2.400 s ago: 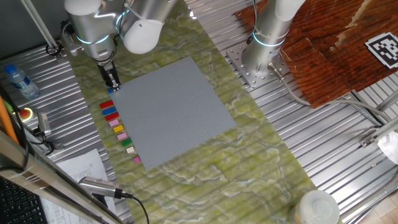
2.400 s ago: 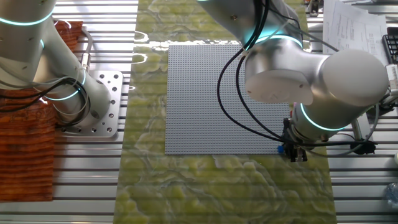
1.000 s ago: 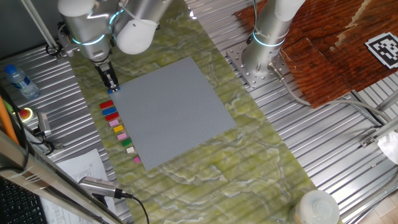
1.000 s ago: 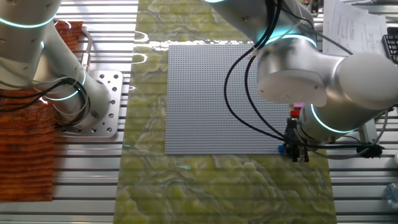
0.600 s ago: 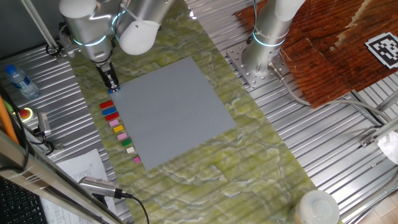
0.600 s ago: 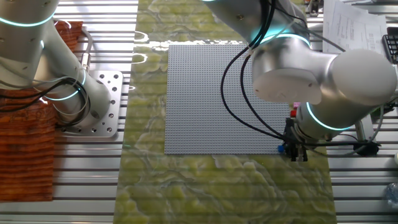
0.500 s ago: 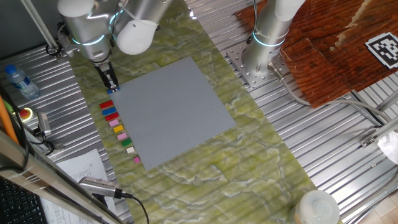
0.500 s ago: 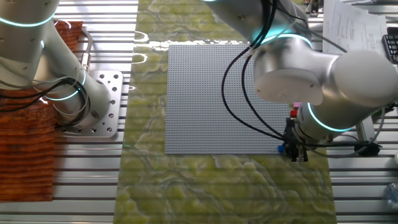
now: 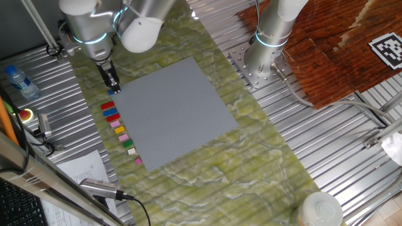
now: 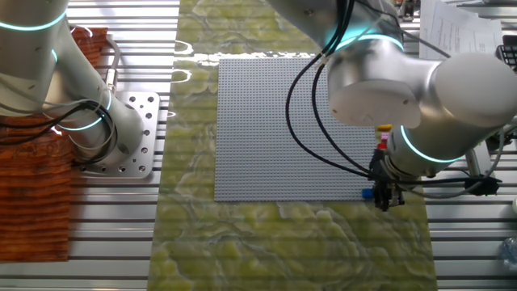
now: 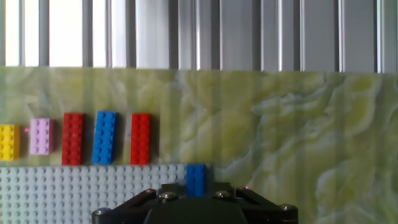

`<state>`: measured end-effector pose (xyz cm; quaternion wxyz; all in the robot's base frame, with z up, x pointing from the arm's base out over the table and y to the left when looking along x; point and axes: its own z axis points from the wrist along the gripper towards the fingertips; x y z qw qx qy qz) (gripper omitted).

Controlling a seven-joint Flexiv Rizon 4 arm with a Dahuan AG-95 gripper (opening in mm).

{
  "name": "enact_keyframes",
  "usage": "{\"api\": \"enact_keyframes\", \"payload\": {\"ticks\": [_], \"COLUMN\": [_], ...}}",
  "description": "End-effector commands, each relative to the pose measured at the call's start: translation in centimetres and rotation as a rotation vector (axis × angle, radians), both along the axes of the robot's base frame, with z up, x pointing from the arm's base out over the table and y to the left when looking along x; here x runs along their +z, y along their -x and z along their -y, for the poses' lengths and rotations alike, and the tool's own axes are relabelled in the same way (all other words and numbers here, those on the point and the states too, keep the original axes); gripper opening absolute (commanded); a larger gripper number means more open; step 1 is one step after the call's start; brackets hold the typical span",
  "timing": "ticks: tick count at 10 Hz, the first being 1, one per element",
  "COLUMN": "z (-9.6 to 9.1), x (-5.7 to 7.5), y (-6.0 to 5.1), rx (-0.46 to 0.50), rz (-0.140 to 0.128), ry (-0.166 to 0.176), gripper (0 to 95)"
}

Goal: Stack small Lego blocks randomly, one at a time

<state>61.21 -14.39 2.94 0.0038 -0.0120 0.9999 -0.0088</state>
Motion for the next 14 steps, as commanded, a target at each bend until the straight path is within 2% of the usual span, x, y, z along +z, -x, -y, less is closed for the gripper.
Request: {"api": "enact_keyframes", "payload": {"ticks": [1, 5, 8, 11, 14], "z": [0.1, 0.1, 0.1, 0.1, 0.1], "x": [0.0, 0.0, -0.8, -1.0, -2.2], "y": [0.0, 0.0, 0.1, 0.6, 0.6], "rx": [-0.01, 0.001, 0.002, 0.005, 0.007], "rz": [-0.003, -0.001, -0.003, -0.003, -0.003], "ry": [-0.002, -0.002, -0.002, -0.003, -0.003], "gripper": [0.0, 0.0, 0.0, 0.0, 0.0]}}
